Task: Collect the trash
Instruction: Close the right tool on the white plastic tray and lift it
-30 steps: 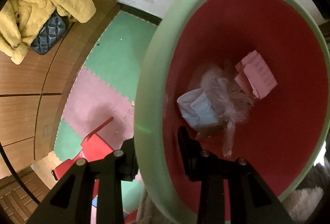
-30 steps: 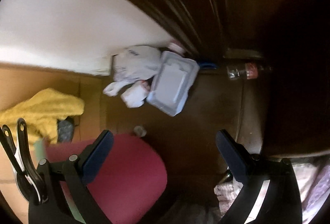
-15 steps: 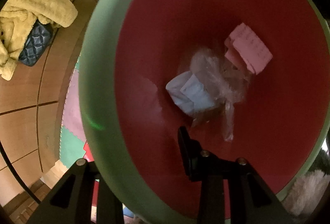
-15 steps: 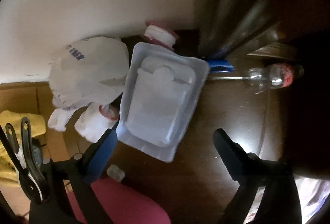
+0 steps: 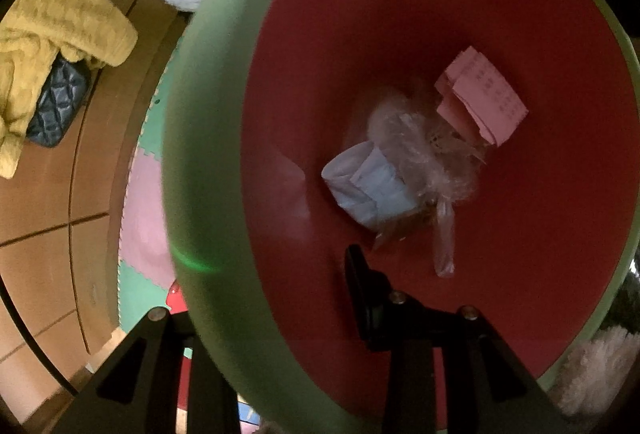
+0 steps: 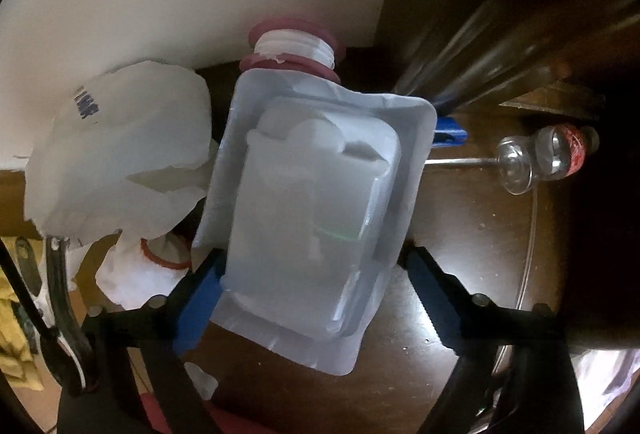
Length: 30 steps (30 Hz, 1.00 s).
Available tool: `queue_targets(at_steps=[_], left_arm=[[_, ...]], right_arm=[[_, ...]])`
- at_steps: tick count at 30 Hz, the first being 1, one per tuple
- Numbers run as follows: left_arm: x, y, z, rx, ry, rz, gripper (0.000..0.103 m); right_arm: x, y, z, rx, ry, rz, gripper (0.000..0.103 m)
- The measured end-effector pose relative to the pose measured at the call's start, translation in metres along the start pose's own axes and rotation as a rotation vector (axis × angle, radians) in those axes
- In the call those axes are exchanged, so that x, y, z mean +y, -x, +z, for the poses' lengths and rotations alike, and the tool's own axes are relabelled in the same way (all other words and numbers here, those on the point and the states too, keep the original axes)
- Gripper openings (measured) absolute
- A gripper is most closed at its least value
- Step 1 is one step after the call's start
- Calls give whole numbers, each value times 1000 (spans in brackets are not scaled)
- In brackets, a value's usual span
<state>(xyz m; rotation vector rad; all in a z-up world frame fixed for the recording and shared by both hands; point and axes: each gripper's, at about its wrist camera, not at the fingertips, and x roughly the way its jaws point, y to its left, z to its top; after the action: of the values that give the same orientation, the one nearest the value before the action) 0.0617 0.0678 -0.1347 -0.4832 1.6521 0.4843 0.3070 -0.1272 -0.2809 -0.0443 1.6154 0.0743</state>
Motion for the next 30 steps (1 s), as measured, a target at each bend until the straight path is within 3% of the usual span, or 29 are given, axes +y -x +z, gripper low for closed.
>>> queue_targets(at_steps=[2,13,24,30], left_arm=[[-2,1,2,-3,-24,11,35],[7,11,7,-22,-37,11,35],[0,19,5,-56,-70,9,34],[2,24,5,-67,-60,-8,34]], right_arm=[[0,4,-3,-9,14,13,74],[-49,16,-25,-9,1,131,73],[-93,61,-71,-52,94,72,73],[-104,102,-86,-117,140,61,73]])
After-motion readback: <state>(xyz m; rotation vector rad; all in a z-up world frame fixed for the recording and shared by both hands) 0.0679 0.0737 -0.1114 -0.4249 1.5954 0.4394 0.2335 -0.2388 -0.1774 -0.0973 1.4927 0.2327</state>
